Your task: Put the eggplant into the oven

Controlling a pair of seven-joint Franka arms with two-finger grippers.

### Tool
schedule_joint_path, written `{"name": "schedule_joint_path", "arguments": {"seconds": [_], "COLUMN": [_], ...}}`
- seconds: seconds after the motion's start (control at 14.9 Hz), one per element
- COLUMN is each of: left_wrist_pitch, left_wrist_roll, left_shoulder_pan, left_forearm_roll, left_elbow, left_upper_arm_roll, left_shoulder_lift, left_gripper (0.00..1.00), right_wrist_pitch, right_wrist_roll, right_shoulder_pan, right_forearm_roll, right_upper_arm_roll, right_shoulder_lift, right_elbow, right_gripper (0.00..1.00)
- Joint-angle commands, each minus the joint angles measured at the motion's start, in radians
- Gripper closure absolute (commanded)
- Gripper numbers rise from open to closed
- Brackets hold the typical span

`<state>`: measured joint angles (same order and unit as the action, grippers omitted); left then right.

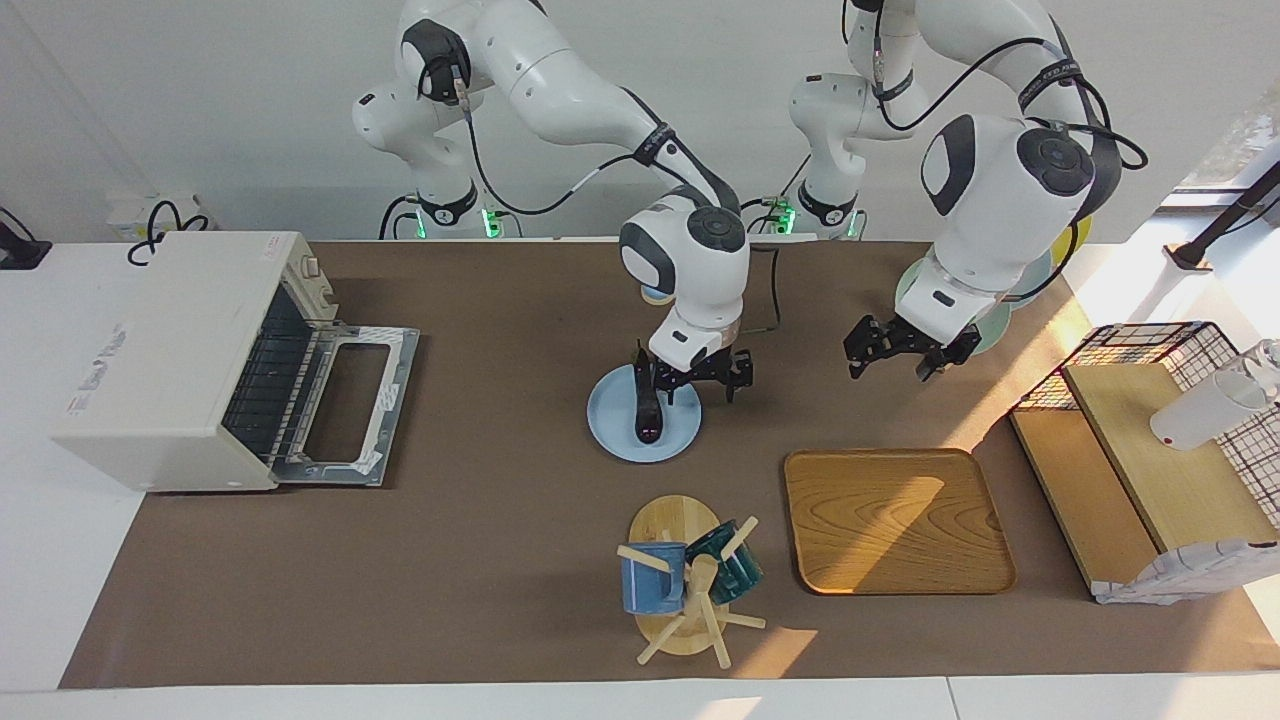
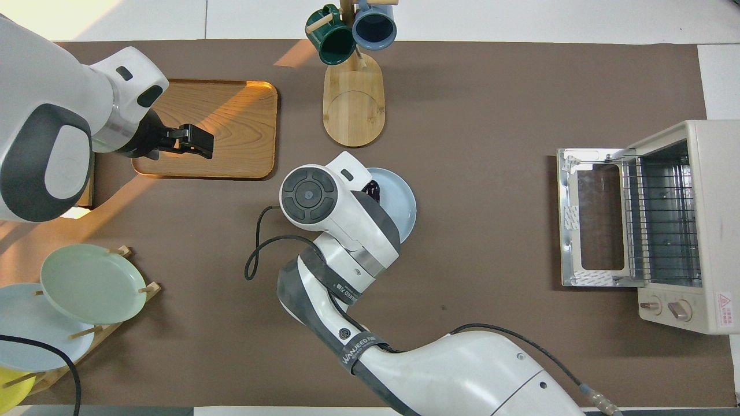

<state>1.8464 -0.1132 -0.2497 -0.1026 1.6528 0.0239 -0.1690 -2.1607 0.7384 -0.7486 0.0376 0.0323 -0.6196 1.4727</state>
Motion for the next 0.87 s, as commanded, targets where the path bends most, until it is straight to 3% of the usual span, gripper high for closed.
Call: {"name": "schedule_joint_path", "arguments": {"seconds": [0.0,0.33,0.54,0.6,0.67,0.8], "left_wrist_pitch": [-0.029,-0.035,-0.044,-0.061,-0.076,-0.093], "left_wrist_roll": [0.014,0.014,0.014,0.014,0.018,0.040], "left_shoulder_pan": [0.010,0.041,0.044,0.055,0.055,0.058], "left_forearm_roll": [0.017,0.017,0.017,0.018,0.018,0.018], "left_elbow": [-0.004,-0.005,-0.002,-0.002,0.002,0.021], "left_upper_arm_roll": [-0.006,-0.002,0.002,0.002,0.001,0.002], "left_shoulder_lift": [0.016,0.026,0.049,0.057,0.069,0.098], "left_gripper": [0.00,0.00,0.00,0.00,0.00,0.00], "right_wrist_pitch": [-0.019,-0.085,-0.087,-0.087,-0.081,-0.058], "right_wrist_roll": [0.015,0.022,0.022,0.022,0.022,0.021], "right_shoulder_pan": [0.006,0.005,0.005,0.005,0.005,0.005], "right_forearm_roll": [0.041,0.036,0.028,0.028,0.028,0.042], "right_upper_arm_roll": [0.000,-0.003,-0.009,-0.009,-0.009,-0.009], "right_shoulder_lift": [0.011,0.027,0.029,0.029,0.029,0.029], "right_elbow": [0.038,0.113,0.115,0.115,0.112,0.101], "right_gripper": [0.20,0.40,0.61,0.75,0.96,1.00]}}
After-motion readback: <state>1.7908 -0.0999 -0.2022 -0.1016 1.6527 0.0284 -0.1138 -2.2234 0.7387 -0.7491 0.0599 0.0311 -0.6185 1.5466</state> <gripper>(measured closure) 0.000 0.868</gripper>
